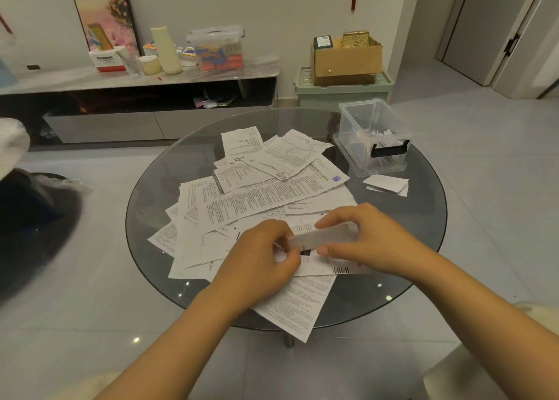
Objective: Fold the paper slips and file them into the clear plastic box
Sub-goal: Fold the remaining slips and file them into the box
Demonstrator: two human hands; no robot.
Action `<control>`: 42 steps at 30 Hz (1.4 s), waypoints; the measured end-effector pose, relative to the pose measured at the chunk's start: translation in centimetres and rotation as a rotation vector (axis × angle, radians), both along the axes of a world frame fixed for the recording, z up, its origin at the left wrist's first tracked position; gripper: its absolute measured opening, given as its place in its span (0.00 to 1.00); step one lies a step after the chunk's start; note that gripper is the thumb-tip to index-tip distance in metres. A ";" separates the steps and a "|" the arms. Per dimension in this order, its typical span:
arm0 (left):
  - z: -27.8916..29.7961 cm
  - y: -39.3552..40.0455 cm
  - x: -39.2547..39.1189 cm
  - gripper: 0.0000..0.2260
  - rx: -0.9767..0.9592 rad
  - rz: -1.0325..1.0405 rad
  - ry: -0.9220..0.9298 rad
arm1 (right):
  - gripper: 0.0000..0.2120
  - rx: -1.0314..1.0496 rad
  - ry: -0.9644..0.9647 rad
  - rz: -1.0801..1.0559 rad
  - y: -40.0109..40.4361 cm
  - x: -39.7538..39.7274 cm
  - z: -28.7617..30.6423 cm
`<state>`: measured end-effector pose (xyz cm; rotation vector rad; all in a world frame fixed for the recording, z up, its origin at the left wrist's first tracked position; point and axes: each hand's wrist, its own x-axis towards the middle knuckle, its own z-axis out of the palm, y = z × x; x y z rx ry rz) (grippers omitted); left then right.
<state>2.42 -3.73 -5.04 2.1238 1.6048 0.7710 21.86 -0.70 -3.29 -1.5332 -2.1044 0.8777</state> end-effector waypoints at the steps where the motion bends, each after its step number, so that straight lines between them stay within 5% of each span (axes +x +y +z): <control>1: 0.0 0.1 0.1 0.05 -0.004 0.018 -0.021 | 0.11 0.013 0.001 -0.013 0.1 -0.1 -0.3; 4: -0.3 0.3 0.3 0.07 -0.032 0.082 -0.106 | 0.07 0.044 -0.006 -0.071 0.5 -0.8 -0.8; 9: -0.6 0.9 0.9 0.12 -0.106 0.140 -0.170 | 0.14 0.016 -0.024 -0.186 1.0 -1.6 -1.7; 18: -0.8 1.6 0.7 0.23 -0.129 0.085 -0.051 | 0.27 0.029 -0.192 -0.188 1.3 -0.8 -1.2; 27: -0.5 1.7 0.5 0.16 -0.139 -0.006 -0.001 | 0.12 0.236 -0.213 0.105 -0.5 -1.1 -1.9; 31: 0.1 1.3 0.4 0.07 -0.173 0.003 -0.065 | 0.18 0.251 -0.305 0.147 -0.8 -0.9 -1.7; 36: 0.3 1.2 0.1 0.17 -0.246 -0.040 -0.113 | 0.20 0.277 -0.337 0.144 -1.1 -1.0 -1.4; 42: -0.1 1.3 0.3 0.10 -0.171 -0.002 -0.091 | 0.22 0.320 -0.359 0.130 -1.4 -1.0 -1.2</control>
